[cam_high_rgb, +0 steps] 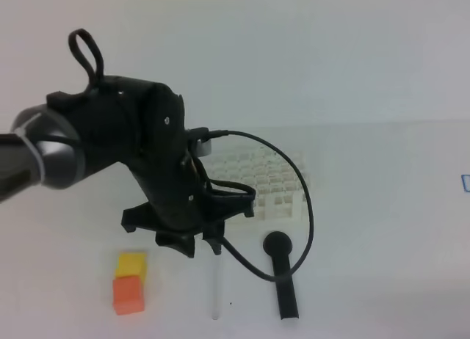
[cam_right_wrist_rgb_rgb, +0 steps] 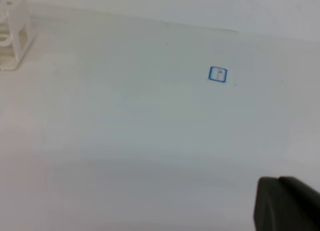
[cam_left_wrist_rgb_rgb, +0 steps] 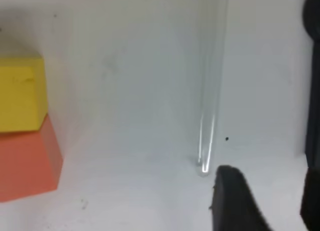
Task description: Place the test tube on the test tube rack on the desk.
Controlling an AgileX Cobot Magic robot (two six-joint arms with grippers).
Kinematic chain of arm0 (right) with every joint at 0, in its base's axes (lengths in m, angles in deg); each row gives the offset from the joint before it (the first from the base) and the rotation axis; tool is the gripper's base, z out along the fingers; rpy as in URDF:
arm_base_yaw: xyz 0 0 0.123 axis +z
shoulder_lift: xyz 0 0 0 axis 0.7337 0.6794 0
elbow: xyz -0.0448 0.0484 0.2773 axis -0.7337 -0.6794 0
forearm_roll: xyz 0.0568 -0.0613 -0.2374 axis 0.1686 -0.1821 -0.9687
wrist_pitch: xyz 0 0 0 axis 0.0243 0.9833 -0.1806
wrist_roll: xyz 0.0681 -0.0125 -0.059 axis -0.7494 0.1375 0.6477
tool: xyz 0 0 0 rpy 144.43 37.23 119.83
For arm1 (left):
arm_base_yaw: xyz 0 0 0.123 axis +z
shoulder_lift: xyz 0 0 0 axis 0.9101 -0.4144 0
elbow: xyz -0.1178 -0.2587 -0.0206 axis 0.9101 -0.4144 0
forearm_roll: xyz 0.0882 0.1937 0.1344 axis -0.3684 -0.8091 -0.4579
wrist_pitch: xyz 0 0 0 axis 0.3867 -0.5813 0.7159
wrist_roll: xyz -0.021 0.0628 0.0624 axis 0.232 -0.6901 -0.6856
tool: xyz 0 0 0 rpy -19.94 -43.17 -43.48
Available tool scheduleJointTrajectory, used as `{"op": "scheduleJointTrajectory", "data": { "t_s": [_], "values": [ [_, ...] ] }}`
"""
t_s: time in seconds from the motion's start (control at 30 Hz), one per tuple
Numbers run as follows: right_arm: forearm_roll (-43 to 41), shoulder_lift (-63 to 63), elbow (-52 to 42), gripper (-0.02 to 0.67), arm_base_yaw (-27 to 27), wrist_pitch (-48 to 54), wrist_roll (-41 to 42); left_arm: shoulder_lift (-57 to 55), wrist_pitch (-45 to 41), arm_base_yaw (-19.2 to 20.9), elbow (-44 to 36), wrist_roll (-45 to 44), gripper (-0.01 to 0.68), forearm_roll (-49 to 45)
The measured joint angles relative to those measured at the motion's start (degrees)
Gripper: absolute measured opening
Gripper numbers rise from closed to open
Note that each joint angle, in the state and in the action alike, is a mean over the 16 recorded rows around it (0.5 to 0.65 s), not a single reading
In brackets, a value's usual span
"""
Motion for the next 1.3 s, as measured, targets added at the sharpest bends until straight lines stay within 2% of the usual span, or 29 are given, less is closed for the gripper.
{"op": "scheduleJointTrajectory", "data": {
  "t_s": [0.2, 0.37, 0.6, 1.3],
  "values": [
    [0.0, 0.0, 0.0, -0.001, 0.0, 0.0, 0.0, -5.0, 1.6, 0.0, 0.8, 0.6, 0.356, 0.0],
    [0.0, 0.0, 0.0, -0.001, 0.0, 0.0, 0.0, -8.5, 3.7, 0.0, 0.9, 1.0, 0.418, -0.1],
    [0.0, 0.0, 0.0, -0.001, 0.0, 0.0, 0.0, -11.5, 6.1, 0.0, 0.9, 1.4, 0.427, -0.5],
    [0.0, 0.0, 0.0, -0.001, 0.0, 0.0, 0.0, -14.2, 7.0, -3.2, 0.9, 6.4, 0.376, -6.1]
  ]
}}
